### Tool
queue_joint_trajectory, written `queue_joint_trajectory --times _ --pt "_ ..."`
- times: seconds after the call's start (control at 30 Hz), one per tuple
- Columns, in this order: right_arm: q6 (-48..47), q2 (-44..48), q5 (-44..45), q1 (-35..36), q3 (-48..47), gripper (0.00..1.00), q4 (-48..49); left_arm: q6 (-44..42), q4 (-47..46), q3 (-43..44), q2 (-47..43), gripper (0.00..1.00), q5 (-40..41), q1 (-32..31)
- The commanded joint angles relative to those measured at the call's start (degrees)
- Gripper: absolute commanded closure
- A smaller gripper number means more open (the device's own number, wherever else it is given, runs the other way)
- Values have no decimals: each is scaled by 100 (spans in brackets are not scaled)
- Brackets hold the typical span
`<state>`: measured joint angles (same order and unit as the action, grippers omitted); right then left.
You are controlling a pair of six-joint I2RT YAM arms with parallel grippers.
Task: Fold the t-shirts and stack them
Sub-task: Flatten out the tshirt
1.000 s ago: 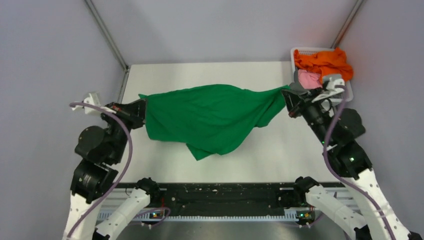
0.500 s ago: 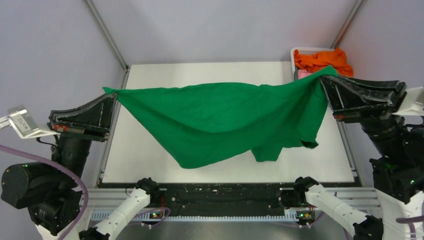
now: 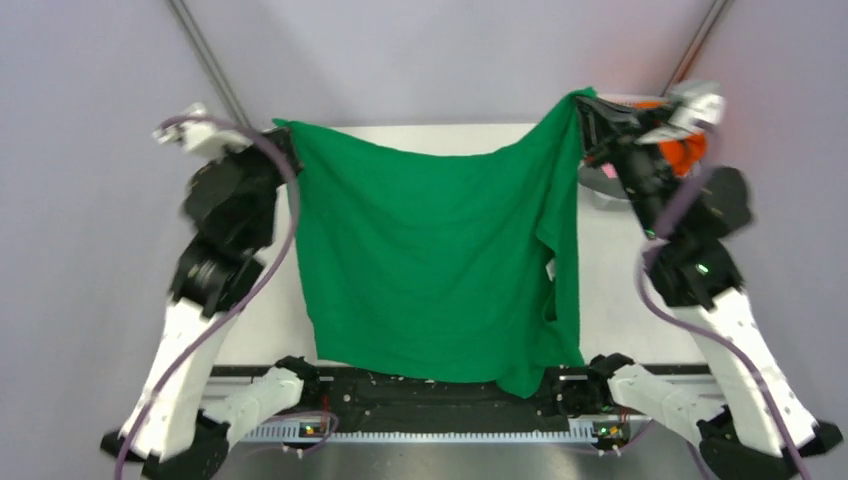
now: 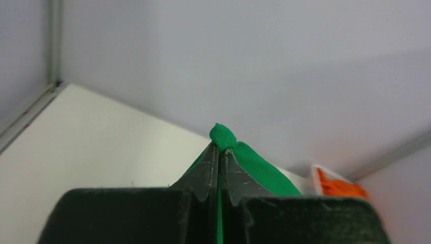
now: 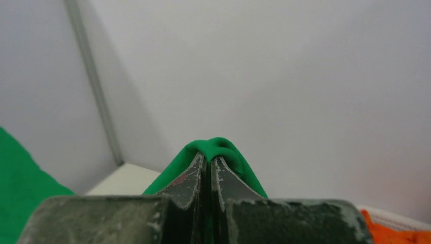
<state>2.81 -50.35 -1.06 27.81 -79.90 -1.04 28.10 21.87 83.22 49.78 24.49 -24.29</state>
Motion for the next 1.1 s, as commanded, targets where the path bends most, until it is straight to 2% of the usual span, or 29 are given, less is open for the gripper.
queue_joint_trajectory --times 0.0,0.07,0.2,0.23,0.3,0.4,0.43,0.53,0.57,0.73,0.9,1.07 --pt "-923 -1224 1568 -203 764 100 1182 -244 -335 -277 1604 100 2254 152" --pt "-823 -2044 926 -620 822 100 1350 -67 -244 -193 2434 100 2177 478" --pt "-663 -3806 -227 -1160 830 100 2130 449 -453 71 4067 100 1144 1148" --pt "-667 -4269 -467 -1212 783 97 2437 400 -657 176 4485 96 900 1244" --pt "-559 -5121 -917 -1294 477 87 2837 397 -705 713 5289 65 808 1308" --pt "-440 -6264 -1072 -1335 -397 52 2666 248 -366 1730 6266 13 750 1322" --pt "-462 -6477 -976 -1333 -667 42 2432 188 -228 2034 6465 3 730 1319" --pt "-617 -6617 -791 -1332 -1052 4 1898 104 -71 2280 6618 1 633 1313" --pt "-626 -6537 -743 -1331 -974 2 1862 92 -115 2188 6534 1 540 1313" --pt "-408 -5822 -922 -1327 -188 1 1436 323 -193 1145 5737 1 -240 1284" --pt "-548 -5404 -1514 -1217 419 1 323 745 -437 -655 4811 1 -1302 1118" --pt "-83 -5437 -2324 -988 817 1 -47 1071 -564 -1755 4435 1 -1631 989"
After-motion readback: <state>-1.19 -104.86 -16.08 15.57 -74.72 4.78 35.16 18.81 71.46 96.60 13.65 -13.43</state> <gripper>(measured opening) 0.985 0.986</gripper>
